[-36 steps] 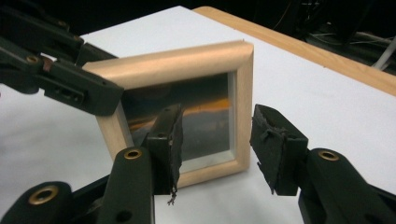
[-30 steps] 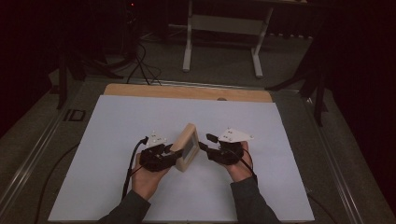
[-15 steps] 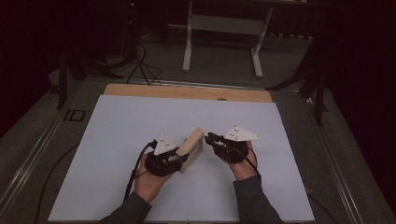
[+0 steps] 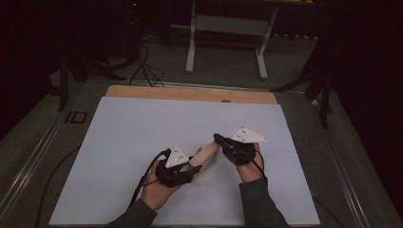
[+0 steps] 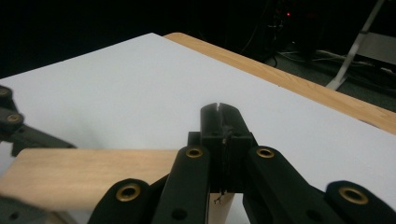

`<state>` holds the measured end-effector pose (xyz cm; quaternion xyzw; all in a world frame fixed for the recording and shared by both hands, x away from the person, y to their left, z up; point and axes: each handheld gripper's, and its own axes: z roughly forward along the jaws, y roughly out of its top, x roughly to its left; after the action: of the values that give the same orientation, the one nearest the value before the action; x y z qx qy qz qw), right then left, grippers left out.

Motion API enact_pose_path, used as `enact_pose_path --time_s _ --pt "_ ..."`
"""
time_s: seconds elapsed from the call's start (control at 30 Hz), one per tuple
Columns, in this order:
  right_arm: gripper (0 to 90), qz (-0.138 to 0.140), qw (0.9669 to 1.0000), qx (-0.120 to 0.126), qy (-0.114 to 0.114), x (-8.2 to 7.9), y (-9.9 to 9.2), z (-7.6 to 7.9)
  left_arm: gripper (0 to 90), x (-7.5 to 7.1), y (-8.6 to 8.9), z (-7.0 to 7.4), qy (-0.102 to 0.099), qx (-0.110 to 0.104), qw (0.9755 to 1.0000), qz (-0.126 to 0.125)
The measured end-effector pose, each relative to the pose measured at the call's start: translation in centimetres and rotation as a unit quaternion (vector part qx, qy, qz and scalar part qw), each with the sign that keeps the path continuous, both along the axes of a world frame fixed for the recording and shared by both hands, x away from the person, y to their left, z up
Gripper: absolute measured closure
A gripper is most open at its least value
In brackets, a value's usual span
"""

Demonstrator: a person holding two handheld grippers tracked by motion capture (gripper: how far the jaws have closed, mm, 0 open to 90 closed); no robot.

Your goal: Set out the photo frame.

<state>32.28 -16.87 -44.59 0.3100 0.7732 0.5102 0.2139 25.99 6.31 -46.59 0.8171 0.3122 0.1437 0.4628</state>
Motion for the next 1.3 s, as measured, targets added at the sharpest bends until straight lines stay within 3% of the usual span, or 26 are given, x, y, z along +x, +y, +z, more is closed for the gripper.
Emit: enact_pose_path --time_s 0.47,0.63,0.73,0.83,1.3 --pt "89.7 -0.01 0.9998 -0.014 0.012 0.5 -0.2 -0.9 59.6 -0.4 -0.4 -0.1 -0.008 0.013 0.9998 -0.017" --pt "89.7 -0.01 0.9998 -0.012 0.012 0.5 -0.2 -0.9 58.0 -0.3 -0.5 -0.3 -0.002 0.006 0.9999 -0.01" --pt "89.7 -0.01 0.9998 -0.01 0.012 0.6 -0.2 -1.0 55.8 -0.2 -1.0 -1.3 0.004 0.029 0.9996 -0.002" --pt "89.7 -0.009 0.9998 -0.009 0.014 0.6 -0.2 -1.0 57.1 -0.1 -1.1 -1.6 0.009 0.028 0.9996 0.003" --pt "89.7 -0.01 0.9998 -0.009 0.017 0.6 -0.2 -0.9 59.3 -0.2 -0.9 -1.3 -0.006 0.042 0.9989 0.018"
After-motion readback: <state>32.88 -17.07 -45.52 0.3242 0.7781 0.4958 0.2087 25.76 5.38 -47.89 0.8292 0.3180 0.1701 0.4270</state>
